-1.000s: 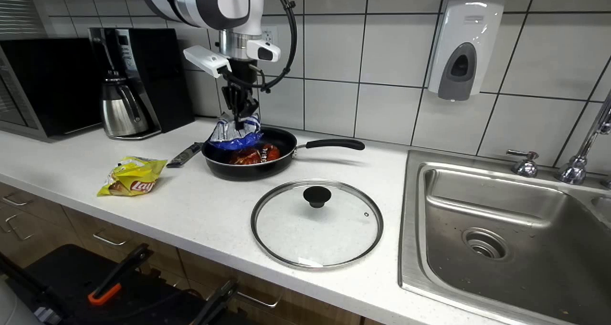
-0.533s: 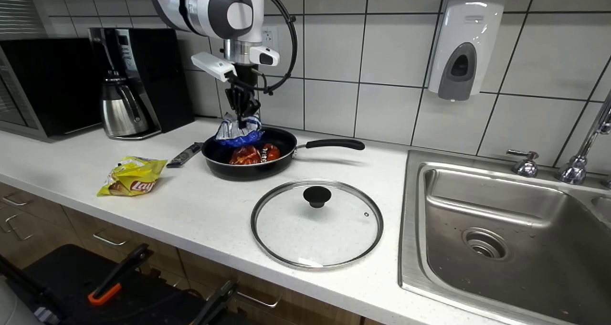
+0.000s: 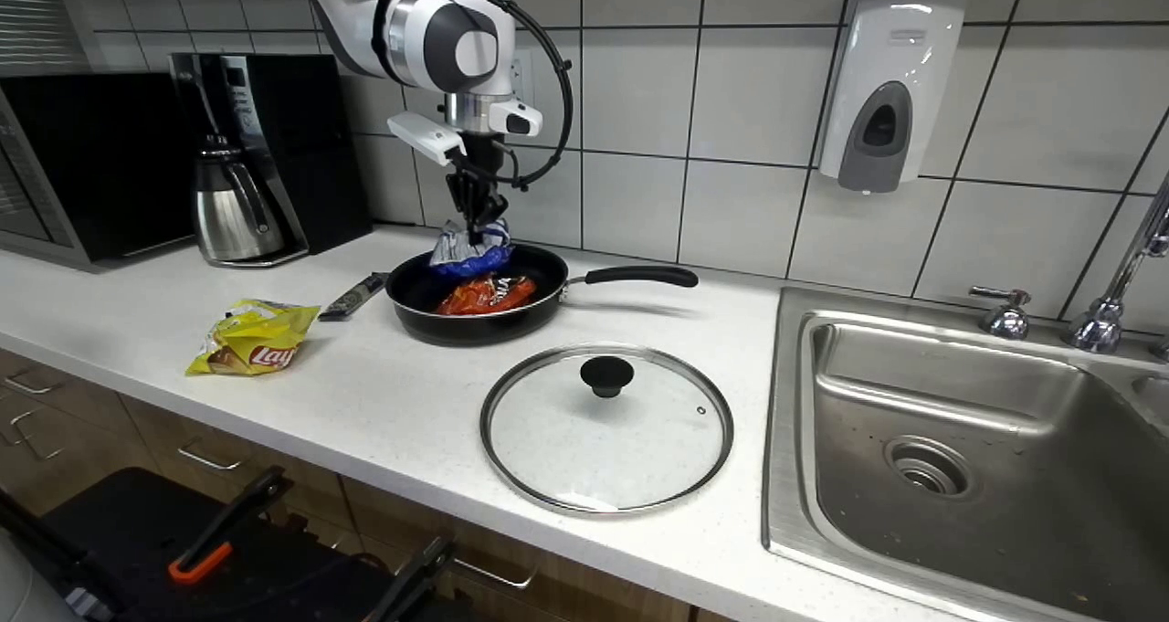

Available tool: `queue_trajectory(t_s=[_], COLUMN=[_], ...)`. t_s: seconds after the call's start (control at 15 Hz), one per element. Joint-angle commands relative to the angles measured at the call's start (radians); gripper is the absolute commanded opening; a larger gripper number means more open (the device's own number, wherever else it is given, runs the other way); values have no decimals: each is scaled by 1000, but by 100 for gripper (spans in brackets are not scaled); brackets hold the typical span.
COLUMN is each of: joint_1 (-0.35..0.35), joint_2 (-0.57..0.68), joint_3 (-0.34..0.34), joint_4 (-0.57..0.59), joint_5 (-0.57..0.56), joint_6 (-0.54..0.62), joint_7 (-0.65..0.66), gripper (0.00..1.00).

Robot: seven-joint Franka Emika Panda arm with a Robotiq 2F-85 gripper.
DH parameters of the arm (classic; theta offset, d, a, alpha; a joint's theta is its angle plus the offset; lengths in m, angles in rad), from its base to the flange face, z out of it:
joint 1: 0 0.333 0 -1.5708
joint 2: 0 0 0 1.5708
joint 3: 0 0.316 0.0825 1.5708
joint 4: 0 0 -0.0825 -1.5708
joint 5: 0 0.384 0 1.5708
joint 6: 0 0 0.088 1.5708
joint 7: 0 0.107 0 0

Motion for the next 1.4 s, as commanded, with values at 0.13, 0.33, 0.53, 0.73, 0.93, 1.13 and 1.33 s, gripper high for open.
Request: queue_trajectory(t_s=[0.13,0.33,0.53,0.73,0.93,1.13,1.33], joint_1=[13,11,14,11,7,8,14], joint_2=[49,32,21,12,-10,-29,-22], joint_3=[-11,-10,-14,-10,-4,-5,-9], joint_4=[82,75,59,51,40,33,52], joint_5=[-24,-20,-30,-21,-13,-15,-27], joint_6=[-7,-8,-16,-13,-12,-3,-4], joint_7=[68,69,75,69,58,60,73], gripper=[0,0,0,0,0,0,0])
